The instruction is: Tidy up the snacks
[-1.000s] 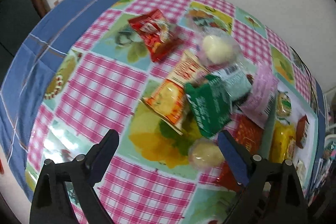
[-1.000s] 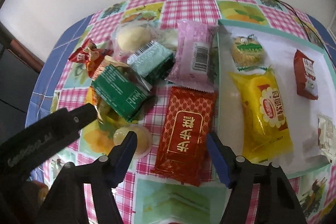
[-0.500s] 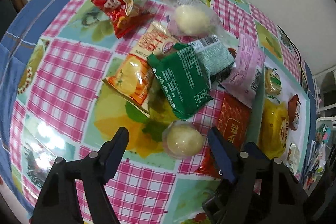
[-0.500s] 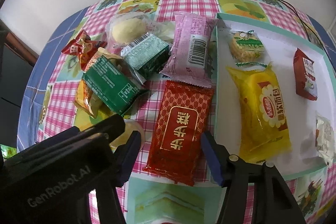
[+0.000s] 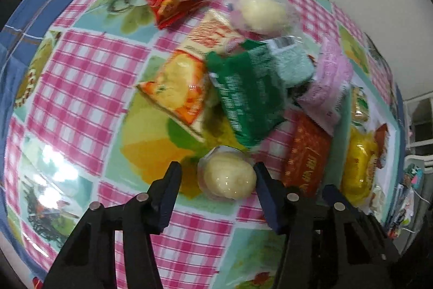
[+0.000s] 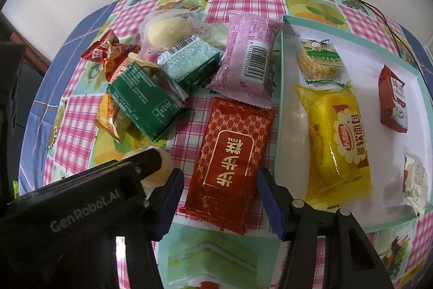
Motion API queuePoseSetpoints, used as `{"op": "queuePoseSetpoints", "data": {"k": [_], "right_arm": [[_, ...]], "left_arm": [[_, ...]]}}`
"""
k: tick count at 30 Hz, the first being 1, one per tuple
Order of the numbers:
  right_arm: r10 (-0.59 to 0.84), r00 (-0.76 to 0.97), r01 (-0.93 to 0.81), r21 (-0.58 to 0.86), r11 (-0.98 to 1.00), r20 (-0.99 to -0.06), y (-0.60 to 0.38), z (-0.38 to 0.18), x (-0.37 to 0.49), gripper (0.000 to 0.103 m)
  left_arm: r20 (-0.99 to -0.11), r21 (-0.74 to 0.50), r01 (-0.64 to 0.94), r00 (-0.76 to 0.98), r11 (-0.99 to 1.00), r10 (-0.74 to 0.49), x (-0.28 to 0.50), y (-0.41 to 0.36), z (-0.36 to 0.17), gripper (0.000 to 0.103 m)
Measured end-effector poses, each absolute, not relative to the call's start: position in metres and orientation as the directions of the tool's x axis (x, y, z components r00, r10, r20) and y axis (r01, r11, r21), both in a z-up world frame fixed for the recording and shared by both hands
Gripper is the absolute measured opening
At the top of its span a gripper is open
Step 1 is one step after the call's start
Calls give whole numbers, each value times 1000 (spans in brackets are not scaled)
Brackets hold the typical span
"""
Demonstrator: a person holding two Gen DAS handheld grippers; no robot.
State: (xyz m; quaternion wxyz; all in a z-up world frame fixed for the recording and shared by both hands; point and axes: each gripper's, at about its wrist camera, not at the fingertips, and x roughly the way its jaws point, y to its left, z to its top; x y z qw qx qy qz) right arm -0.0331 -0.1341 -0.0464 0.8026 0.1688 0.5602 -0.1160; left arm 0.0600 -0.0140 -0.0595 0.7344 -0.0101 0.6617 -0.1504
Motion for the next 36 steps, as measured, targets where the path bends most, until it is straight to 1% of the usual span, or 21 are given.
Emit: {"op": "queuePoseSetpoints", "data": {"k": [7, 12, 17, 24, 29, 33, 36], "right_arm": [[-15, 346, 405, 135, 904, -938, -134, -47, -27, 59], [-37, 343, 427, 121, 896, -939, -132, -48, -21, 59], [-44, 339, 411, 106, 905, -940, -127, -52, -11, 59], [-51, 332, 382, 85, 920, -942, -120, -57, -6, 60], [17, 354, 351, 149, 924, -935, -113, -52, -7, 59], [-54, 343, 378, 85, 922, -938, -116, -49, -7, 59], [-41, 325, 397, 97, 913, -945, -121, -56, -6, 57]], "left_arm": [[-978, -157, 154, 114, 975, -175, 69, 4, -62, 56], [-980, -133, 133, 132, 982, -151, 76, 21, -61, 56], [-980, -125, 124, 141, 984, -142, 82, 37, -58, 56], [-980, -114, 111, 148, 987, -130, 87, 40, -56, 56], [-982, -111, 107, 144, 988, -126, 89, 39, -60, 56], [-982, -104, 102, 147, 989, -119, 86, 38, -60, 56], [-982, -99, 105, 151, 990, -115, 86, 37, -60, 56]]}}
